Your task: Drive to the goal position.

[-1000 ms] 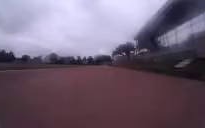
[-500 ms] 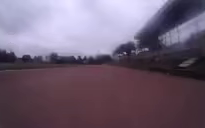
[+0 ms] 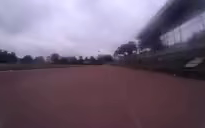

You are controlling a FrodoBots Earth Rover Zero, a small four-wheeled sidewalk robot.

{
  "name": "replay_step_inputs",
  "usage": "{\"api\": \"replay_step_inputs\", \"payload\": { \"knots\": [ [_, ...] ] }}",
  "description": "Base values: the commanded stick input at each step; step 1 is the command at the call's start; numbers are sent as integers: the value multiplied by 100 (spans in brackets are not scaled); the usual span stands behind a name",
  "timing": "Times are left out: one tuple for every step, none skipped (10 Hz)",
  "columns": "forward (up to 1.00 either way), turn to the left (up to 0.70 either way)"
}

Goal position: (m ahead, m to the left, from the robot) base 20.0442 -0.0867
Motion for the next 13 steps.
{"api": "replay_step_inputs", "payload": {
  "knots": [
    [70, 0],
    [70, 0],
    [70, 0],
    [70, 0],
    [70, 0],
    [70, 0],
    [70, 0],
    [70, 0],
    [70, 0],
    [70, 0],
    [70, 0],
    [70, 0],
    [70, 0]
  ]
}}
